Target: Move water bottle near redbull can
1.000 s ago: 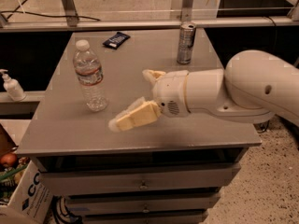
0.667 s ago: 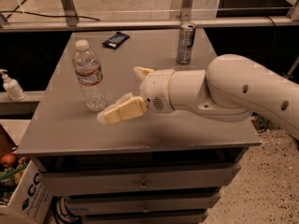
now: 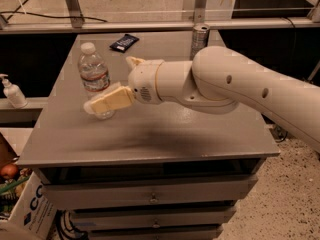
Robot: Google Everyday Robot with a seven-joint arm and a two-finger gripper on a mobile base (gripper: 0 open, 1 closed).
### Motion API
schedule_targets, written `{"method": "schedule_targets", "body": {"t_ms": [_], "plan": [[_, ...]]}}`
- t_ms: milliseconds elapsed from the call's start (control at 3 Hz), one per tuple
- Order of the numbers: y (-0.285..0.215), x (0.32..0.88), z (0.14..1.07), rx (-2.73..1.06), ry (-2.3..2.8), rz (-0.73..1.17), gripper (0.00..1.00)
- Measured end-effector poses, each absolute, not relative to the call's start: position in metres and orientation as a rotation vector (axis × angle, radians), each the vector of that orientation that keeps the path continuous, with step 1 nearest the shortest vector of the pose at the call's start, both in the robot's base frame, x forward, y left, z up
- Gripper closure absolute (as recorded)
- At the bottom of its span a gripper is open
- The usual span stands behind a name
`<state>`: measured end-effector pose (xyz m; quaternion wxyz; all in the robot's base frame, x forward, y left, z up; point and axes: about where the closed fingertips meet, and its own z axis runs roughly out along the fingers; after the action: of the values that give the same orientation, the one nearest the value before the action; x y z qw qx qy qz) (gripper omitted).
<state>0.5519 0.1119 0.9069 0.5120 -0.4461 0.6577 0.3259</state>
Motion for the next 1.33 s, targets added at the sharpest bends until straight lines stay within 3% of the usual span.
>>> {"method": "schedule_targets", "body": {"t_ms": [667,1333], "plan": [[0.164,0.581,0.912,-1.058,1.556,0.825,0.00],[0.165,0.581,0.912,-1.057,1.556,0.826,0.00]]}}
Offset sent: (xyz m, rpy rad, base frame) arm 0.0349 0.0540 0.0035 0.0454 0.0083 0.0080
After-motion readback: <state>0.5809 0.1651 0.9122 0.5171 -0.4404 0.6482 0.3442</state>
